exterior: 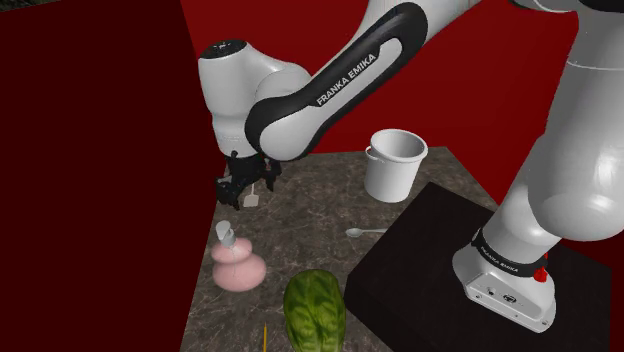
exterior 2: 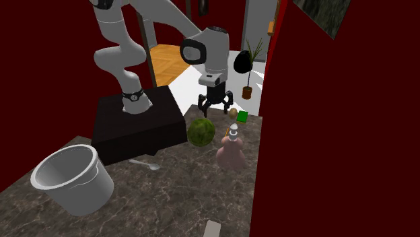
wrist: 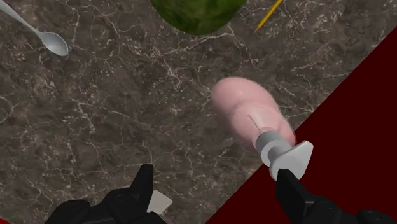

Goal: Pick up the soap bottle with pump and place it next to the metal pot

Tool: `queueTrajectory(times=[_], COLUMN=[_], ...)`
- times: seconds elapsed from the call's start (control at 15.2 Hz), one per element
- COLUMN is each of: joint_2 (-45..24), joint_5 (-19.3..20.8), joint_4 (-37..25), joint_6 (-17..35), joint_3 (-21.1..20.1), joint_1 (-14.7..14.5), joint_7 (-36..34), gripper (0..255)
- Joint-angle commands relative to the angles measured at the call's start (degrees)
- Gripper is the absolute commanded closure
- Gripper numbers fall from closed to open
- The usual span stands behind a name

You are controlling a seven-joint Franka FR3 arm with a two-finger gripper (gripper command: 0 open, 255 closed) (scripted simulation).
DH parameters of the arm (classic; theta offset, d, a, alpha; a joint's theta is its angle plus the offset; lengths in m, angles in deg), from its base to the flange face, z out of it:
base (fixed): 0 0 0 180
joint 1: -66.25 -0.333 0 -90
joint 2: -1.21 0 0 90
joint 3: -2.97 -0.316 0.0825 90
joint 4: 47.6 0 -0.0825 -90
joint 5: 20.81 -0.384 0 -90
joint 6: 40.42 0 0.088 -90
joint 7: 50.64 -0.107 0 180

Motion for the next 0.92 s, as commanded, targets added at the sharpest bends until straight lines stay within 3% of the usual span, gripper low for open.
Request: queueTrajectory(times=[0.0,0.4,0.86], joint_2=[-4.37,-17.79,-21.16], joint_5=[2.53,8.17,9.82], joint_4=[-3.53,-16.73,-17.07], joint_6=[0.18,-0.87,2.02], joint_3=[0.39,2.72,4.03], joint_1=[-1.74,-8.15,-9.01], joint_7=[-2.73,-8.50,-9.50], gripper=[0,0,0])
